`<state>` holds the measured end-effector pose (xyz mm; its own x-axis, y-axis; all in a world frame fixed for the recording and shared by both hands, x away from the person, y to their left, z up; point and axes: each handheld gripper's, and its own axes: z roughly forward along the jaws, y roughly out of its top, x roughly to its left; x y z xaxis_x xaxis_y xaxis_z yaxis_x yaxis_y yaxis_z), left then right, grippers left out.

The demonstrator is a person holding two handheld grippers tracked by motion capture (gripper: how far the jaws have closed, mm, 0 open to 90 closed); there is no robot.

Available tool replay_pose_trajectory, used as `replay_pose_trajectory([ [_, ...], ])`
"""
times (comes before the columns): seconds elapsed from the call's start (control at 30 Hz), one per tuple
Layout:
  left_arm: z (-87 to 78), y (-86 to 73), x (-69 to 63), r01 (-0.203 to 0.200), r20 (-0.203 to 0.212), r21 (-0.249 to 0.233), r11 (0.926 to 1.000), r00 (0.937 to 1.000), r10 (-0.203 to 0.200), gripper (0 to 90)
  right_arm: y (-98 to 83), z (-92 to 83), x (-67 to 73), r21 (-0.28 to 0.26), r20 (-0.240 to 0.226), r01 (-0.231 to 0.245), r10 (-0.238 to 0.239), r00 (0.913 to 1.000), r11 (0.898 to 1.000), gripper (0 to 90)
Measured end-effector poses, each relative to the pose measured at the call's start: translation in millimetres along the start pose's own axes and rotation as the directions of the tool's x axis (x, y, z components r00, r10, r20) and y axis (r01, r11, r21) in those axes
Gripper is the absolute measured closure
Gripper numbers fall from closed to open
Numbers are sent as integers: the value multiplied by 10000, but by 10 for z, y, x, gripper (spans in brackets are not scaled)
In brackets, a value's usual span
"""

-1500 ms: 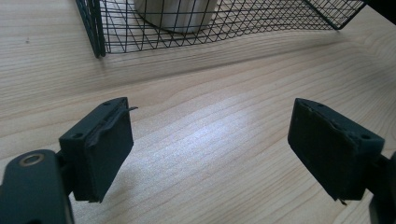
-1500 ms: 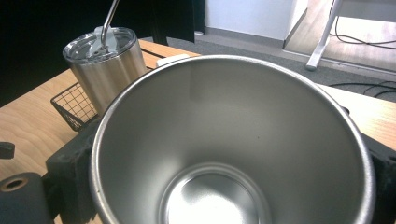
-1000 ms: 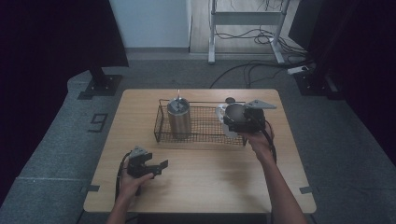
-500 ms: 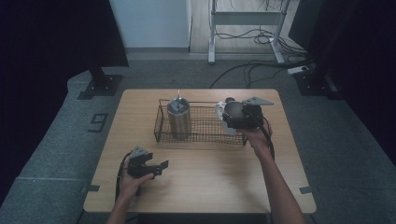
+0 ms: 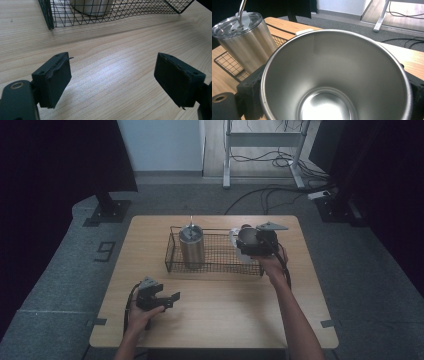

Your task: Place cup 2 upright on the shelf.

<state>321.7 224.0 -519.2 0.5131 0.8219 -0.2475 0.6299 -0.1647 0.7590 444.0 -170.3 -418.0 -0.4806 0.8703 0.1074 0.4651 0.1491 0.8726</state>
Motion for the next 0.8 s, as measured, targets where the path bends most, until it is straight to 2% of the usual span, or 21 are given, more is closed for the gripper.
replay_pose_trajectory([
  [0.5,-1,-4,5,-15,27,30,10000,10000,15,144,24,182,-52,174,118,-122,120,9999,9998,63],
  [0.8,-5,-9,9,-21,36,54,10000,10000,20,144,-26,312,-80,443,151,-233,226,9996,9987,63],
])
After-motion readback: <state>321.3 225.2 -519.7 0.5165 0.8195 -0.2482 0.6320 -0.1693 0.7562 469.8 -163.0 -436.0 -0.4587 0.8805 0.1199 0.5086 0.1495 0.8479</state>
